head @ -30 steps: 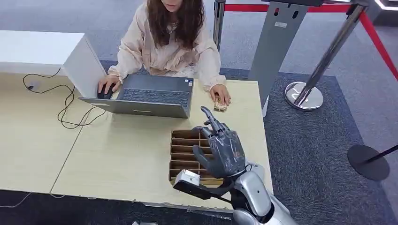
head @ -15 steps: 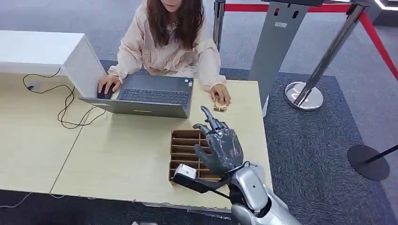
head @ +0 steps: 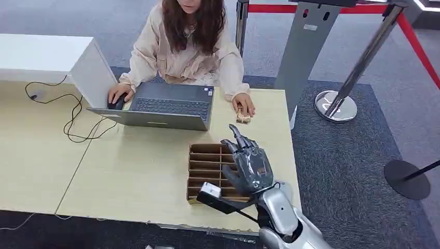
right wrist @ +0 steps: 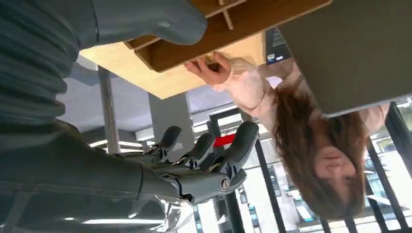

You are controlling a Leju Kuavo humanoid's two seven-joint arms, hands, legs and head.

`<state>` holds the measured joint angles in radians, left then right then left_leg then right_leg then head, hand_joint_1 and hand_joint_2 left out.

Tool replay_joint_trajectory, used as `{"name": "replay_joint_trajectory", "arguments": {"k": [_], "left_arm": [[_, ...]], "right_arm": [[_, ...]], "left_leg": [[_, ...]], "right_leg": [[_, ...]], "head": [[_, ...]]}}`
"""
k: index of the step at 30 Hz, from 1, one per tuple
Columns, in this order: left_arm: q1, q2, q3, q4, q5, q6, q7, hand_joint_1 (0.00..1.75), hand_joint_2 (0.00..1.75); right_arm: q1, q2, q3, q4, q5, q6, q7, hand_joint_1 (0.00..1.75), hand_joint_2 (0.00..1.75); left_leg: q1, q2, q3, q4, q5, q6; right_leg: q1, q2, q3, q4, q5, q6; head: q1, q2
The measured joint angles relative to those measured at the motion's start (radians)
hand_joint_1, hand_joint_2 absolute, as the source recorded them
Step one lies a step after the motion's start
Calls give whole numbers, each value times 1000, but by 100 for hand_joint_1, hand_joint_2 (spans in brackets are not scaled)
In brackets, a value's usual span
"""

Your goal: Pass the card to the sensor for recognition and then transmit it.

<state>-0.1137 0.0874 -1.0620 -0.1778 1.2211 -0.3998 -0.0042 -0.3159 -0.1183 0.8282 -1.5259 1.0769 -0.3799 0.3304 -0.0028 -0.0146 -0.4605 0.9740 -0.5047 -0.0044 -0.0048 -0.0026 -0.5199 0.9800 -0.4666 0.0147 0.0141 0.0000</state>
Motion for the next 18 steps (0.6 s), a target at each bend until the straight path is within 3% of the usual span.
{"name": "replay_joint_trajectory", "arguments": {"k": [18], "left_arm": [[1, 7, 0, 0, 0, 2, -7, 0, 175]], "right_arm": [[31, -8, -24, 45, 10, -7, -8, 68, 175]], "left_leg": [[0, 0, 0, 0, 0, 0]], "right_leg": [[0, 0, 0, 0, 0, 0]], "head": [[0, 0]]}}
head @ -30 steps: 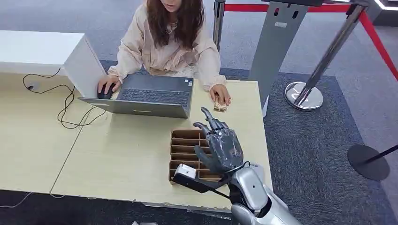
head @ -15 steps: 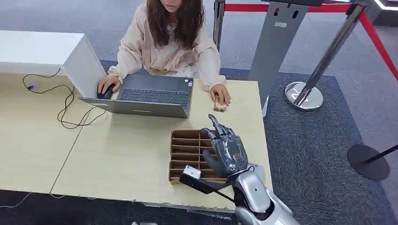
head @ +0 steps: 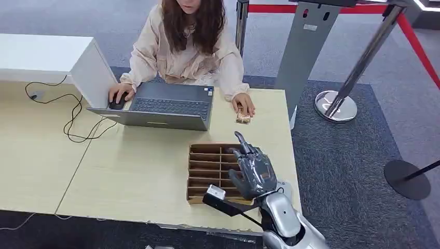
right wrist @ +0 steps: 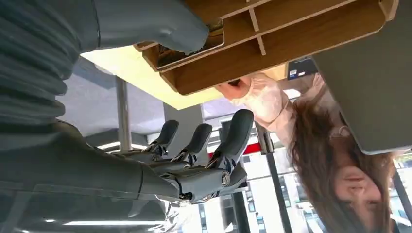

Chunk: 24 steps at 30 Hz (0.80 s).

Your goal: Pass the card to the sensor for recognition and then transmit it.

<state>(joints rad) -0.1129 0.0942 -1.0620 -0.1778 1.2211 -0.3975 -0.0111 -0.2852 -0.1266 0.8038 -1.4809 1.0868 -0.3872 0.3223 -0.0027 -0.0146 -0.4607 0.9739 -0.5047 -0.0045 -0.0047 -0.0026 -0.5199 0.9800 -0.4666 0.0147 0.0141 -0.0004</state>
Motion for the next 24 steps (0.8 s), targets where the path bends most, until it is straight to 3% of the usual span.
{"name": "replay_joint_trajectory", "arguments": {"k": [10, 24], "left_arm": [[0, 0, 0, 0, -3, -2, -2, 0, 175], [0, 0, 0, 0, -10, -7, -5, 0, 175]], "right_arm": [[-11, 11, -17, 34, 11, 3, -2, 68, 175], [-53, 42, -21, 94, -1, 2, -12, 86, 175]], "left_leg": [[0, 0, 0, 0, 0, 0], [0, 0, 0, 0, 0, 0]], "right_leg": [[0, 0, 0, 0, 0, 0], [0, 0, 0, 0, 0, 0]], "head": [[0, 0], [0, 0]]}}
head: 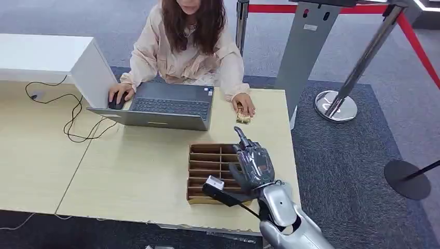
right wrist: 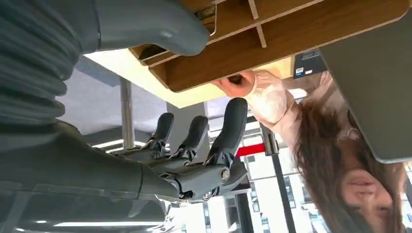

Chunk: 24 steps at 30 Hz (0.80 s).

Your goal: Pass the card to the sensor for recognition and then transmit it.

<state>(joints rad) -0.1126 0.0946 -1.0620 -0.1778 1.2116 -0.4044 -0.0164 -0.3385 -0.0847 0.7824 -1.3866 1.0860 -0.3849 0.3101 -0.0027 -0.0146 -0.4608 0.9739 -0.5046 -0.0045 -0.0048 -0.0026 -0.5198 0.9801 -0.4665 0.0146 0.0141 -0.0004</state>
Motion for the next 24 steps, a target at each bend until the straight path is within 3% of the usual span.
{"name": "replay_joint_trajectory", "arguments": {"k": [24], "left_arm": [[1, 0, 0, 0, 0, -1, -12, 0, 175]], "right_arm": [[-8, 7, 0, 26, -12, 29, 13, 108, 175]], "left_leg": [[0, 0, 0, 0, 0, 0]], "right_leg": [[0, 0, 0, 0, 0, 0]], "head": [[0, 0]]}}
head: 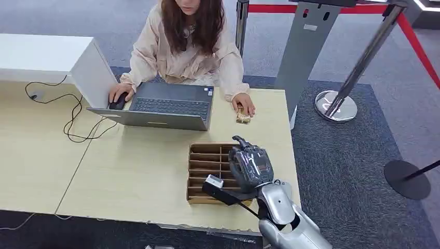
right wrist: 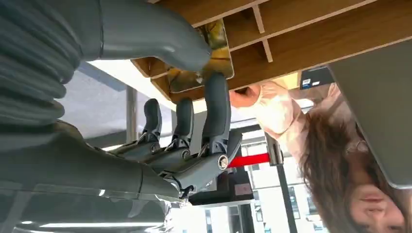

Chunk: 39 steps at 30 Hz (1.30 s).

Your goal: Pass the card to the sensor for recognition and then transmit it.

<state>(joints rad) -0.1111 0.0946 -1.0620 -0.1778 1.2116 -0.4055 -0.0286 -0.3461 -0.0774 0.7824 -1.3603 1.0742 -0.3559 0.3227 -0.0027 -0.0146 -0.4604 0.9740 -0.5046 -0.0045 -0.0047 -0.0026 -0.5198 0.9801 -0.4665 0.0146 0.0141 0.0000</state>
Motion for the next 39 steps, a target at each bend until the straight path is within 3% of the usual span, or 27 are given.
{"name": "replay_joint_trajectory", "arguments": {"k": [12, 14, 16, 17, 18, 19, 21, 39], "left_arm": [[0, 0, 0, 0, 0, 2, 0, 0, 175], [0, 0, 0, 0, 0, 2, 1, 0, 175], [0, 0, 0, 0, 0, 2, 1, 0, 175], [0, 0, 0, 0, 0, 2, 1, 0, 175], [0, 0, 0, 0, 0, 2, 2, 0, 175], [0, 0, 0, 0, 0, 2, 2, 0, 175], [0, 0, 0, 0, 0, 2, 2, 0, 175], [-1, 0, -16, 0, -4, 5, -5, 0, 175]], "right_arm": [[3, 0, 0, 5, -9, -9, 0, 106, 175], [3, 0, -1, 8, -10, -14, -2, 94, 175], [3, 0, -1, 9, -10, -18, -3, 45, 175], [3, 0, -1, 9, -10, -19, -3, 45, 175], [3, 0, -1, 9, -10, -20, -3, 23, 175], [3, 0, -2, 10, -10, -20, -4, 10, 175], [2, 0, -3, 10, -10, -21, -6, 2, 175], [-35, 13, -7, 14, -9, -10, 3, 0, 175]], "left_leg": [[0, 0, 0, 0, 0, 0], [0, 0, 0, 0, 0, 0], [0, 0, 0, 0, 0, 0], [0, 0, 0, 0, 0, 0], [0, 0, 0, 0, 0, 0], [0, 0, 0, 0, 0, 0], [0, 0, 0, 0, 0, 0], [0, 0, 0, 0, 0, 0]], "right_leg": [[0, 0, 0, 0, 0, 0], [0, 0, 0, 0, 0, 0], [0, 0, 0, 0, 0, 0], [0, 0, 0, 0, 0, 0], [0, 0, 0, 0, 0, 0], [0, 0, 0, 0, 0, 0], [0, 0, 0, 0, 0, 0], [0, 0, 0, 0, 0, 0]], "head": [[0, 0], [0, 0], [0, 0], [0, 0], [0, 0], [0, 0], [0, 0], [0, 0]]}}
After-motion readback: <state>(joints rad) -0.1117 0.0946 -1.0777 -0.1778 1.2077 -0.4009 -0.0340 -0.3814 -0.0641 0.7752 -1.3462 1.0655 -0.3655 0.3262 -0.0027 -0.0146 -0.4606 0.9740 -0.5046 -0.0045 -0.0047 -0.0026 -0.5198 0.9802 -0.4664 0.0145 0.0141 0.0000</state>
